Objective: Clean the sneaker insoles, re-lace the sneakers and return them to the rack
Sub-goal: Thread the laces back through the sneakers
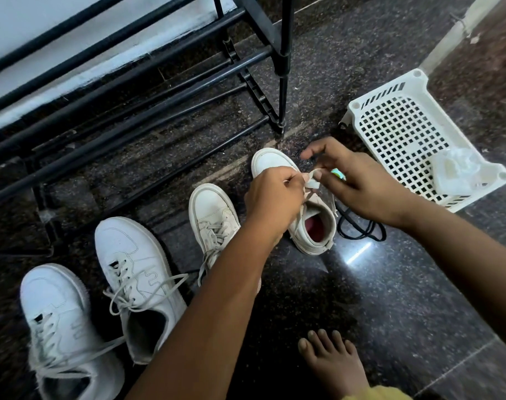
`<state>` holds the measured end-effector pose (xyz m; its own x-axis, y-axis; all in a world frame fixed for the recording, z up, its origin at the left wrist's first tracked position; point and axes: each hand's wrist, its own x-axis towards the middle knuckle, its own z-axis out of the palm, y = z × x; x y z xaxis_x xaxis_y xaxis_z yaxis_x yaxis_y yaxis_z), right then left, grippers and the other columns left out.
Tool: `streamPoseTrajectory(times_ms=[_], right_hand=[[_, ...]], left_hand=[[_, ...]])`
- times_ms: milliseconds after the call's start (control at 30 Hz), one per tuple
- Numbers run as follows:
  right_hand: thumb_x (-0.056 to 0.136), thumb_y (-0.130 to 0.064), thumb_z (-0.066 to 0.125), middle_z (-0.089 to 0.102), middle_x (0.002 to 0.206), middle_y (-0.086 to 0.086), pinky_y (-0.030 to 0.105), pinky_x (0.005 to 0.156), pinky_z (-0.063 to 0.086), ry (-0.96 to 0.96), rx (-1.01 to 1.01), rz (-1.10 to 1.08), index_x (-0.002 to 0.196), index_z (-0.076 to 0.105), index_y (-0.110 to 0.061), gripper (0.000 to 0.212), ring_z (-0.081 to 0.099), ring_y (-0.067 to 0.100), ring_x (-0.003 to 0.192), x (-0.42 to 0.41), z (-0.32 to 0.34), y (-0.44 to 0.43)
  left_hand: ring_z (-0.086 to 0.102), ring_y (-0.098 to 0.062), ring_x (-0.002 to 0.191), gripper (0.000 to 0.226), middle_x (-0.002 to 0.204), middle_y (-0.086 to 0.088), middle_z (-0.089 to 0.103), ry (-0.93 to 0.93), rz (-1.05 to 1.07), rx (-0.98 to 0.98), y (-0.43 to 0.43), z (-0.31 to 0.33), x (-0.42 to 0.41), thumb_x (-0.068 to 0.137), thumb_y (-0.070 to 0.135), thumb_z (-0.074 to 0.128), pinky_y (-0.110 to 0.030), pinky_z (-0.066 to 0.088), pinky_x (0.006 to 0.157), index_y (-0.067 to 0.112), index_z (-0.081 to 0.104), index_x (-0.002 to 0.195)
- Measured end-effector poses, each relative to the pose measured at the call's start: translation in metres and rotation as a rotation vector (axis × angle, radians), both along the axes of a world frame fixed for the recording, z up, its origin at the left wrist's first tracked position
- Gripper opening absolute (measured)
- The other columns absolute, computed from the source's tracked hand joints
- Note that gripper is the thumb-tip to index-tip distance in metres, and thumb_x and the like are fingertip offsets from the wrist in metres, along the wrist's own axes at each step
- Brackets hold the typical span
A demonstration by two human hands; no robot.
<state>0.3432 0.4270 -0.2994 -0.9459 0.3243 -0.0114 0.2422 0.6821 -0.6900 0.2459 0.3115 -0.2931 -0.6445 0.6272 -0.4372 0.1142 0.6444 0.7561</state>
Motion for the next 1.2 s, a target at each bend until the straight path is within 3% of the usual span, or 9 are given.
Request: streamPoseTrajectory(times_ms=[200, 300, 400, 600, 667, 800, 933, 1067, 1200], right_hand=[[0.077, -0.016, 0.041, 0.058, 0.101, 0.008, 0.044, 0.079, 0.045, -0.026, 0.417, -0.113, 0.102, 0.057, -0.013, 0.029, 0.053, 0.030, 0.089, -0.002, 0.007, 0.006], [0.088, -0.031, 0.046, 0.058, 0.075, 0.001, 0.026, 0.062, 0.042, 0.035, 0.166, -0.215, 0.080, 0.061, -0.012, 0.026, 0.052, 0.016, 0.067, 0.003, 0.014, -0.002], [0.089, -0.045, 0.057, 0.055, 0.057, -0.005, 0.018, 0.046, 0.033, -0.101, -0.241, -0.190, 0.073, 0.063, -0.014, 0.035, 0.042, 0.006, 0.047, 0.003, 0.011, -0.012], [0.094, -0.024, 0.057, 0.067, 0.075, 0.005, 0.041, 0.065, 0.048, -0.058, -0.195, -0.218, 0.080, 0.061, -0.010, 0.020, 0.059, 0.026, 0.068, 0.000, -0.002, -0.008], [0.094, -0.023, 0.056, 0.064, 0.072, 0.001, 0.039, 0.063, 0.046, -0.073, -0.144, -0.225, 0.079, 0.059, -0.011, 0.019, 0.057, 0.022, 0.067, 0.000, -0.003, -0.006], [0.095, -0.026, 0.053, 0.051, 0.063, -0.009, 0.032, 0.057, 0.038, -0.101, -0.032, -0.298, 0.078, 0.051, -0.017, 0.019, 0.046, 0.009, 0.058, 0.006, -0.009, 0.002], [0.096, -0.024, 0.051, 0.052, 0.066, -0.005, 0.030, 0.060, 0.031, -0.150, 0.024, -0.359, 0.082, 0.052, -0.014, 0.018, 0.046, 0.014, 0.061, 0.016, -0.016, 0.014], [0.098, -0.022, 0.048, 0.050, 0.066, -0.002, 0.030, 0.059, 0.028, -0.201, 0.042, -0.468, 0.086, 0.052, -0.014, 0.015, 0.046, 0.022, 0.067, 0.026, -0.024, 0.028], [0.098, -0.022, 0.048, 0.050, 0.069, 0.002, 0.030, 0.060, 0.026, -0.267, 0.037, -0.571, 0.084, 0.051, -0.014, 0.016, 0.045, 0.023, 0.070, 0.037, -0.036, 0.042]], left_hand=[[0.059, -0.020, 0.073, 0.030, 0.068, 0.001, 0.065, -0.271, 0.107, 0.059, -0.004, -0.002, -0.001, 0.095, 0.023, 0.054, -0.028, 0.046, 0.071, 0.015, 0.066, 0.069], [0.060, -0.010, 0.079, 0.021, 0.088, -0.003, 0.068, -0.555, 0.248, 0.121, -0.001, 0.001, 0.004, 0.097, 0.017, 0.051, -0.017, 0.046, 0.067, 0.005, 0.068, 0.095], [0.062, -0.012, 0.081, 0.020, 0.091, -0.006, 0.068, -0.576, 0.299, 0.156, 0.001, 0.000, 0.007, 0.094, 0.021, 0.056, -0.017, 0.048, 0.064, 0.005, 0.068, 0.099], [0.062, -0.020, 0.088, 0.015, 0.099, -0.018, 0.068, -0.592, 0.287, 0.173, 0.000, 0.000, 0.004, 0.095, 0.016, 0.055, -0.021, 0.050, 0.074, 0.008, 0.067, 0.092], [0.063, -0.007, 0.075, 0.016, 0.084, -0.008, 0.069, -0.590, 0.242, 0.168, -0.001, 0.001, 0.001, 0.095, 0.017, 0.055, -0.006, 0.047, 0.061, 0.008, 0.068, 0.092], [0.056, 0.015, 0.053, 0.011, 0.071, 0.009, 0.062, -0.482, 0.153, 0.161, -0.009, -0.003, -0.012, 0.093, 0.011, 0.057, 0.001, 0.042, 0.055, 0.010, 0.066, 0.089], [0.065, -0.011, 0.093, 0.011, 0.091, 0.010, 0.072, -0.137, -0.050, 0.035, -0.026, -0.019, -0.029, 0.083, 0.028, 0.068, -0.043, 0.044, 0.100, 0.031, 0.073, 0.075], [0.058, -0.013, 0.096, 0.009, 0.083, 0.014, 0.065, 0.362, -0.237, -0.271, -0.038, -0.029, -0.036, 0.086, 0.031, 0.065, -0.031, 0.024, 0.082, 0.030, 0.072, 0.080], [0.055, -0.014, 0.097, 0.012, 0.089, 0.009, 0.068, 0.502, -0.296, -0.374, -0.053, -0.041, -0.039, 0.088, 0.029, 0.060, -0.032, 0.016, 0.073, 0.030, 0.070, 0.080]])
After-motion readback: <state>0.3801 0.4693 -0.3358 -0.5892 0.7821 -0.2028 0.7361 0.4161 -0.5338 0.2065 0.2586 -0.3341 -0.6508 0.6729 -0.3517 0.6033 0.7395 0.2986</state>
